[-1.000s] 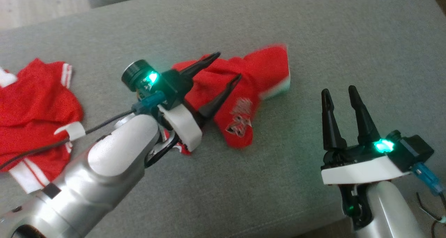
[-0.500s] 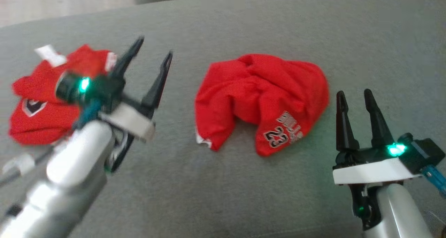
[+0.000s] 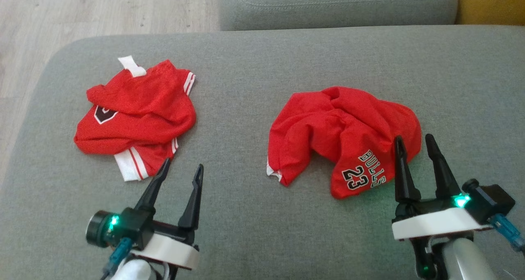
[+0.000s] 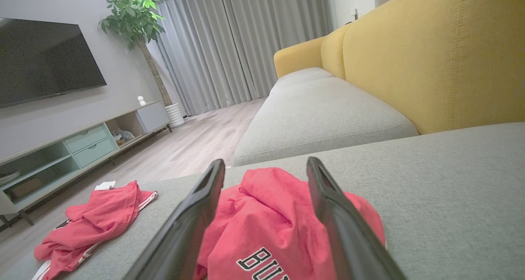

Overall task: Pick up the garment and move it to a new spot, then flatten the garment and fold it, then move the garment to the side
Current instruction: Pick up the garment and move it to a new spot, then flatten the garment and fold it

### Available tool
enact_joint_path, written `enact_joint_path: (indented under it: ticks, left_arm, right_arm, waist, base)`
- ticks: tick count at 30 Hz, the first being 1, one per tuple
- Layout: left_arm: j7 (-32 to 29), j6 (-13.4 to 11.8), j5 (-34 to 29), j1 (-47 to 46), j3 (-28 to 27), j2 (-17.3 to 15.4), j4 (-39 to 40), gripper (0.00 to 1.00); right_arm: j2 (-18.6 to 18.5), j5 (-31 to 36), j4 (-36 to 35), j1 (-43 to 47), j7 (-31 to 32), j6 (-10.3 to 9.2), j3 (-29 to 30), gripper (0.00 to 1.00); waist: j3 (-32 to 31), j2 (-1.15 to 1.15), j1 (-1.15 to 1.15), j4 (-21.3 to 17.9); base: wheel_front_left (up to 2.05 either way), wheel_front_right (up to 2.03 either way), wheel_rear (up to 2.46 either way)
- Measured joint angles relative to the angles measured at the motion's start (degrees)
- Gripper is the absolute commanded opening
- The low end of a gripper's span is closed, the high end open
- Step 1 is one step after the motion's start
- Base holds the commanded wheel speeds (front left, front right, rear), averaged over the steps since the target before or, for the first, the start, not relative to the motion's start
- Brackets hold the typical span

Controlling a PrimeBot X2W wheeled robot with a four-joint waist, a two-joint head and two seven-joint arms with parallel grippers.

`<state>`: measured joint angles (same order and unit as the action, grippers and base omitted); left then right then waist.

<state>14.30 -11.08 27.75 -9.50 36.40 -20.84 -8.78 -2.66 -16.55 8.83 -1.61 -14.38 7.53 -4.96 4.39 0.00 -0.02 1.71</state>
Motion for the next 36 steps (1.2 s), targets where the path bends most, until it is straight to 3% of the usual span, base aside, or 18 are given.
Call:
enact_joint_path:
  ticks: [7, 13, 18, 20, 21, 22, 31, 32, 33, 36]
  left_arm:
    - [0.0, 2.8, -4.4, 0.6, -4.6, 2.3, 0.5, 1.0]
    - [0.0, 5.4, -6.7, 0.5, -7.0, 4.3, 0.0, 1.0]
    - [0.0, 7.4, -7.7, 0.3, -8.6, 6.0, -0.8, 1.0]
    - [0.0, 8.2, -7.8, 0.0, -9.0, 6.4, -1.5, 1.0]
    - [0.0, 8.9, -8.6, -0.3, -9.4, 7.1, -2.0, 1.0]
    - [0.0, 8.9, -8.6, -0.3, -9.4, 7.1, -2.0, 1.0]
    - [0.0, 11.5, -10.8, -1.3, -11.8, 9.1, -3.2, 1.0]
    - [0.0, 11.7, -10.8, -1.3, -12.2, 9.2, -3.3, 1.0]
    - [0.0, 11.7, -11.2, -1.3, -12.5, 9.2, -3.5, 1.0]
    - [0.0, 12.2, -11.8, -1.3, -12.9, 9.7, -4.0, 1.0]
  right_arm:
    - [0.0, 0.9, 0.2, -0.1, 0.0, 0.0, 0.5, 1.0]
    - [0.1, 0.9, 3.9, -1.8, 0.0, 0.0, 5.6, 1.0]
    - [0.1, -1.4, 16.9, -8.6, 0.0, 0.0, 10.9, 1.0]
    - [0.1, -2.7, 23.7, -12.4, 0.3, 0.0, 12.9, 1.0]
    - [0.0, -3.1, 30.5, -16.3, 0.3, 0.0, 14.7, 1.0]
    - [0.0, -3.1, 30.5, -16.3, 0.3, 0.0, 14.7, 1.0]
    - [-1.1, 0.2, 53.8, -31.6, -0.8, 0.0, 17.0, 1.0]
    - [-1.4, 0.5, 55.5, -32.9, -0.9, 0.0, 16.8, 0.3]
    - [-1.5, 0.8, 56.5, -33.9, -1.0, 0.0, 16.9, 0.0]
    - [-1.1, 3.1, 54.9, -34.0, -0.5, 0.0, 18.5, 0.0]
  waist:
    - [0.6, 0.0, 0.02, -0.1]
    - [1.9, 0.0, 0.02, 0.2]
    - [3.6, 0.0, 0.02, 1.2]
    - [4.3, 0.0, 0.02, 1.7]
    - [5.1, 0.0, 0.03, 2.4]
    - [5.1, 0.0, 0.03, 2.4]
    - [7.8, 0.0, 0.02, 4.7]
    - [7.9, 0.0, 0.02, 4.8]
    - [7.9, 0.0, 0.02, 4.9]
    - [7.6, 0.0, 0.03, 4.6]
  base:
    - [0.0, 0.0, 0.0]
    - [0.0, 0.0, 0.0]
    - [0.0, 0.0, 0.0]
    - [0.0, 0.0, 0.0]
    - [0.0, 0.0, 0.0]
    - [0.0, 0.0, 0.0]
    - [0.0, 0.0, 0.0]
    - [0.0, 0.0, 0.0]
    - [0.0, 0.0, 0.0]
    - [0.0, 0.0, 0.0]
